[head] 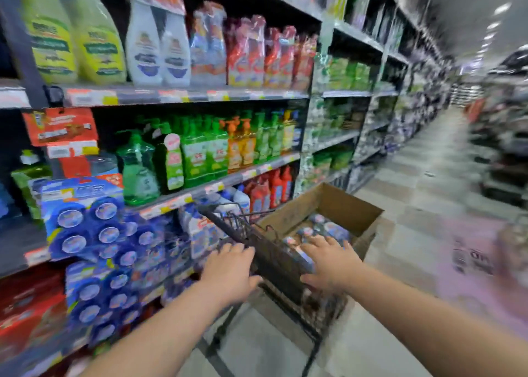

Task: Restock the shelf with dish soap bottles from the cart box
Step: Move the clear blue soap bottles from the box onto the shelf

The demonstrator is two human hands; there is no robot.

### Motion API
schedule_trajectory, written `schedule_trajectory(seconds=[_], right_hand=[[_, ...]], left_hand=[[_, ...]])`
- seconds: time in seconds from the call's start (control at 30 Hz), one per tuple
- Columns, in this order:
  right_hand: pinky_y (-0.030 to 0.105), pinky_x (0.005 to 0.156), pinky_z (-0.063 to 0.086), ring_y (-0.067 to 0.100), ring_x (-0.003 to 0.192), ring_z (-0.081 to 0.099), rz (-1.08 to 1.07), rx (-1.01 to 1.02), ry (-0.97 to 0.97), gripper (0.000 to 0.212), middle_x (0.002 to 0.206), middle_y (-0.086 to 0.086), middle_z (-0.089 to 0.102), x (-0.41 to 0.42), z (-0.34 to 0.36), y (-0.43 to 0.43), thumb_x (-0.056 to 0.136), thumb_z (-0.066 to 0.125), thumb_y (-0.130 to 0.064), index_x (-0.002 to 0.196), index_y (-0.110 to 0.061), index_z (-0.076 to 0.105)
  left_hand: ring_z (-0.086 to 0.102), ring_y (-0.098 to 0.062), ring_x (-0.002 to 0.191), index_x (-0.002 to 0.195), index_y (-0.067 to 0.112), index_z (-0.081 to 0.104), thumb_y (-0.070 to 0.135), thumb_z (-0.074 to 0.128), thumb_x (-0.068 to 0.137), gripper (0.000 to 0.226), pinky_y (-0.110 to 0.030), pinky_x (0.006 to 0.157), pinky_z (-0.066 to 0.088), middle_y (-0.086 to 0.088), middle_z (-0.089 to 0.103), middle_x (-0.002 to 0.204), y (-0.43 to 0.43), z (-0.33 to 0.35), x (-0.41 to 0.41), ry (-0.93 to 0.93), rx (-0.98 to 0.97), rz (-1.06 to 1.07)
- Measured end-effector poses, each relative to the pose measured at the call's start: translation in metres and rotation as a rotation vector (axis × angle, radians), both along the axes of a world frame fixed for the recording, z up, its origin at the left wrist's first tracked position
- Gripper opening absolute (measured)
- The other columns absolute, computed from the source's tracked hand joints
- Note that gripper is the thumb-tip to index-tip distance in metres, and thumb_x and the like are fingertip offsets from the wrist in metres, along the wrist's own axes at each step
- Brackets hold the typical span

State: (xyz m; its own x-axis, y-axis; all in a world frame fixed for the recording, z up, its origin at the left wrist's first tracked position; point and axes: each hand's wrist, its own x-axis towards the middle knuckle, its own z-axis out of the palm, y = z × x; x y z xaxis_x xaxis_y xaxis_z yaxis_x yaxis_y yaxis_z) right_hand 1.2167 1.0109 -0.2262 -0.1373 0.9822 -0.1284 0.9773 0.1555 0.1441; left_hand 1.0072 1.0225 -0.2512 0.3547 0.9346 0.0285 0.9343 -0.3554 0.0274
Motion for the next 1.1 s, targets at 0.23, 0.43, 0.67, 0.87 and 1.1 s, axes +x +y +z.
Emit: schedule_trajectory(seconds=[0.23,0.43,0.67,0.87,1.1], right_hand=[[0.05,0.108,0.027,0.03,0.137,0.026,-0.23,-0.022,0.046,0.07,0.15,0.003,0.03,0.14,-0.013,-0.077,0.085,0.046,-0.059,0.143,-0.026,0.027],[0.052,0.109,0.024,0.031,0.139,0.023,-0.319,0.009,0.066,0.071,0.151,0.005,0.03,0.199,-0.025,-0.1,0.086,0.044,-0.06,0.145,-0.025,0.025],[0.052,0.107,0.025,0.033,0.138,0.025,-0.418,0.056,0.083,0.071,0.151,0.007,0.029,0.286,-0.036,-0.083,0.086,0.048,-0.056,0.145,-0.025,0.024],[0.053,0.106,0.023,0.033,0.136,0.027,-0.476,0.024,0.032,0.071,0.148,0.008,0.032,0.377,-0.039,-0.054,0.085,0.049,-0.054,0.144,-0.023,0.026],[0.054,0.107,0.022,0.031,0.134,0.028,-0.502,-0.034,0.043,0.067,0.147,0.006,0.034,0.446,-0.044,-0.001,0.085,0.047,-0.057,0.141,-0.023,0.031]], left_hand=[[0.035,-0.028,0.131,0.138,0.019,0.036,0.056,0.047,0.086,0.065,-0.045,0.106,0.032,-0.005,0.042,0.141,-0.028,-0.001,0.152,0.03,-0.02,-0.196],[0.04,-0.03,0.127,0.131,0.017,0.04,0.057,0.046,0.086,0.061,-0.046,0.102,0.037,-0.007,0.047,0.136,-0.026,-0.005,0.226,0.117,-0.034,-0.285],[0.037,-0.026,0.132,0.138,0.021,0.034,0.054,0.045,0.087,0.062,-0.043,0.104,0.035,-0.003,0.042,0.142,0.017,-0.03,0.334,0.085,-0.041,-0.373],[0.039,-0.024,0.13,0.133,0.022,0.039,0.053,0.045,0.086,0.057,-0.041,0.103,0.035,-0.001,0.046,0.136,0.054,-0.049,0.436,0.055,-0.061,-0.415],[0.042,-0.026,0.124,0.128,0.02,0.042,0.056,0.043,0.088,0.054,-0.04,0.098,0.037,-0.003,0.048,0.13,0.099,-0.049,0.49,0.078,-0.075,-0.402]])
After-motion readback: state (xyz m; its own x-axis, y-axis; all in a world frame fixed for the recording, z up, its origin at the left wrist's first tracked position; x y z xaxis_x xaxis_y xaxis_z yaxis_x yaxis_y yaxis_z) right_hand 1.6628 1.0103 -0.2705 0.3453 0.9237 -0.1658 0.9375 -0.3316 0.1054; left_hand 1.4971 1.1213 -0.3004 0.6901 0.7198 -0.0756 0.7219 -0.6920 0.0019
